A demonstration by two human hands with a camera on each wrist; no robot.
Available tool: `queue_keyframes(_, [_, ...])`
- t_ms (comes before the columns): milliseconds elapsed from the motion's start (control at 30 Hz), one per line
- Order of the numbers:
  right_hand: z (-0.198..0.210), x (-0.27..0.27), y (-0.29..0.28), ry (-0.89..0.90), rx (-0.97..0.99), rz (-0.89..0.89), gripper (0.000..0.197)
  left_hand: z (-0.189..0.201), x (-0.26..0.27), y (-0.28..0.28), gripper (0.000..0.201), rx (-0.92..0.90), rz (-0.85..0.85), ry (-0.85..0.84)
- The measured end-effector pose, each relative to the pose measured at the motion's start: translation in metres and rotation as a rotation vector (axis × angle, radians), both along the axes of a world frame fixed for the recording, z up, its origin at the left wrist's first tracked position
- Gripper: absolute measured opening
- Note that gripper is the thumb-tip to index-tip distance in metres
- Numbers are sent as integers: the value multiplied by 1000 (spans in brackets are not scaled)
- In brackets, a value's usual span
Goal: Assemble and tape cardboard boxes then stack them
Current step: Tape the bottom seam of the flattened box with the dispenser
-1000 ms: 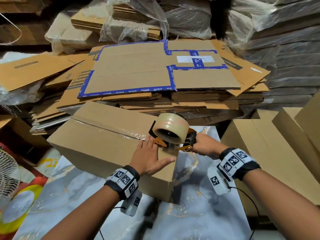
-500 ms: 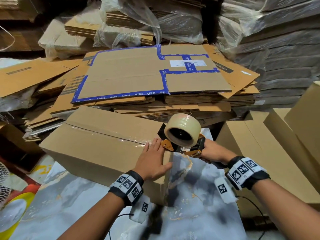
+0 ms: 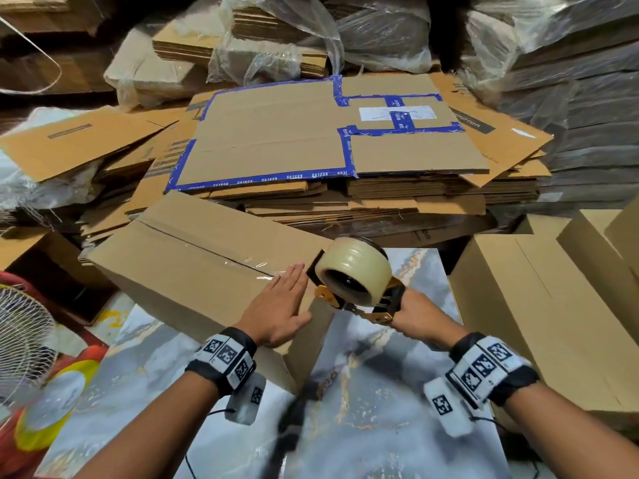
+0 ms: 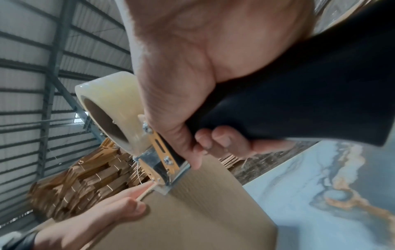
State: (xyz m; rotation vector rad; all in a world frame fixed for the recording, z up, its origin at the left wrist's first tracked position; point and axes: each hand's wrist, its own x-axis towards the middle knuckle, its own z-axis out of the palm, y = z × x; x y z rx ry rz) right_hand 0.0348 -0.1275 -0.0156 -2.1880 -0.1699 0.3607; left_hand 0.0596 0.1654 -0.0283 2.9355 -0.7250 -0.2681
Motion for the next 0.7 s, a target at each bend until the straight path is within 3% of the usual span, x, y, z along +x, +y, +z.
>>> queue_keyframes(133, [-27, -7, -28, 30, -119, -63, 29, 1, 0, -2, 103, 44, -3, 8])
queue_keyframes(233, [-41, -3, -27, 24, -249, -50, 24, 1, 0, -3, 103, 51, 0, 4])
queue_keyframes(433, [-40, 14, 2, 124, -87, -29, 29, -4, -1, -4, 100, 35, 24, 14])
queue_keyframes(567, [-41, 22, 3, 247, -91, -75, 9, -5, -2, -7, 99, 27, 57, 22])
queue_keyframes(633, [-45, 25, 0, 227, -172, -124, 6, -5, -2, -7, 99, 43, 63, 18])
queue_keyframes(700, [-52, 24, -9, 176, -365, -139, 15, -5, -4, -7, 98, 41, 66, 16])
